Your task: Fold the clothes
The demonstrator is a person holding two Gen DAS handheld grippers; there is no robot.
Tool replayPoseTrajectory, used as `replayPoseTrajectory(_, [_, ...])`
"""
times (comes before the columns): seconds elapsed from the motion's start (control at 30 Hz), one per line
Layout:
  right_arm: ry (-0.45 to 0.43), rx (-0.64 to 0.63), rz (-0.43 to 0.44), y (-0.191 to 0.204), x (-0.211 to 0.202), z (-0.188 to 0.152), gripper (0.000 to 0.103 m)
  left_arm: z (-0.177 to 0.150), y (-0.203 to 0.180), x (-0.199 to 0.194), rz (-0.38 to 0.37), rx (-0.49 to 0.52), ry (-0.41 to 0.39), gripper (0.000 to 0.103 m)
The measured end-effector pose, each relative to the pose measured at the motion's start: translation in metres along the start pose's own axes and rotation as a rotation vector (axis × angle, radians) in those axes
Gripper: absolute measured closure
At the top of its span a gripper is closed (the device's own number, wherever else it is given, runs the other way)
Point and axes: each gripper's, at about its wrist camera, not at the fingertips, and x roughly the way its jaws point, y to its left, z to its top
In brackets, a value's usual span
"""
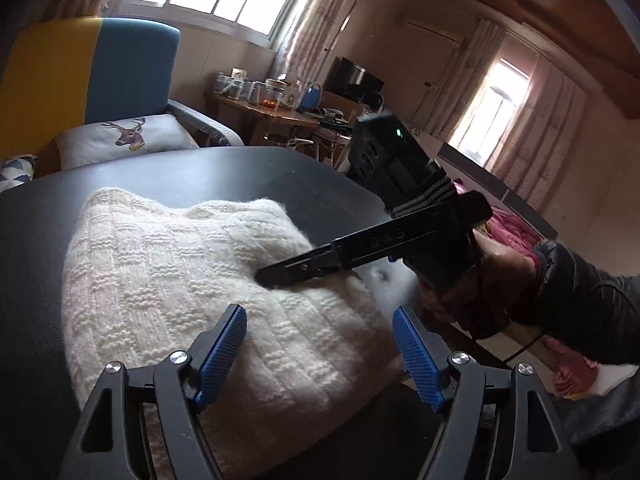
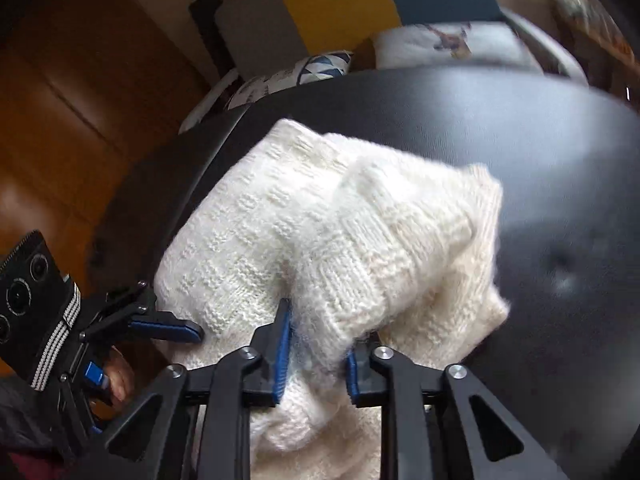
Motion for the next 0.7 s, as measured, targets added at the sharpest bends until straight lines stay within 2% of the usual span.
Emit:
replayPoseTrajectory(0.03, [-0.032, -0.075, -0.042, 0.012, -0.013, 0.004, 0.084, -0.002, -0.005, 0.006, -0.01, 0.028, 0.033, 0.028])
replayPoseTrajectory(0.13, [0.002, -0.16, -0.182, 0.004, -0.009, 0.002, 0.085, -0.01, -0.019, 0.024, -0.035, 0.109, 0.13, 0.028])
replayPoseTrajectory(0.23, [0.008, 0.009, -0.078, -0.035, 0.011, -0.021, 0.084, -0.017, -0.033, 0.033, -0.072, 0.151, 0.188, 0.028])
replayPoseTrajectory(0.3, [-0.04, 0.145, 0.037, -0.059, 0.006, -0.03, 0.084, -0.014, -0.034, 0.026, -0.115, 0.114, 0.163, 0.028])
replayPoseTrajectory(0.47, [-0.156, 0.301, 0.295, -0.096, 0.012, -0.057, 0.082, 0.01, -0.016, 0.008, -0.173, -0.025, 0.061, 0.027])
replayPoseTrajectory(0.57, [-0.185, 0.33, 0.368, -0.099, 0.012, -0.058, 0.082, 0.035, -0.013, 0.018, -0.179, -0.036, 0.024, 0.026])
replayPoseTrajectory(0.63, [-0.192, 0.346, 0.409, -0.103, 0.014, -0.062, 0.082, 0.043, -0.019, 0.038, -0.193, 0.005, 0.055, 0.026])
replayPoseTrajectory(0.7, [-0.198, 0.367, 0.456, -0.109, 0.016, -0.065, 0.082, 0.043, -0.024, 0.067, -0.248, 0.011, 0.129, 0.026])
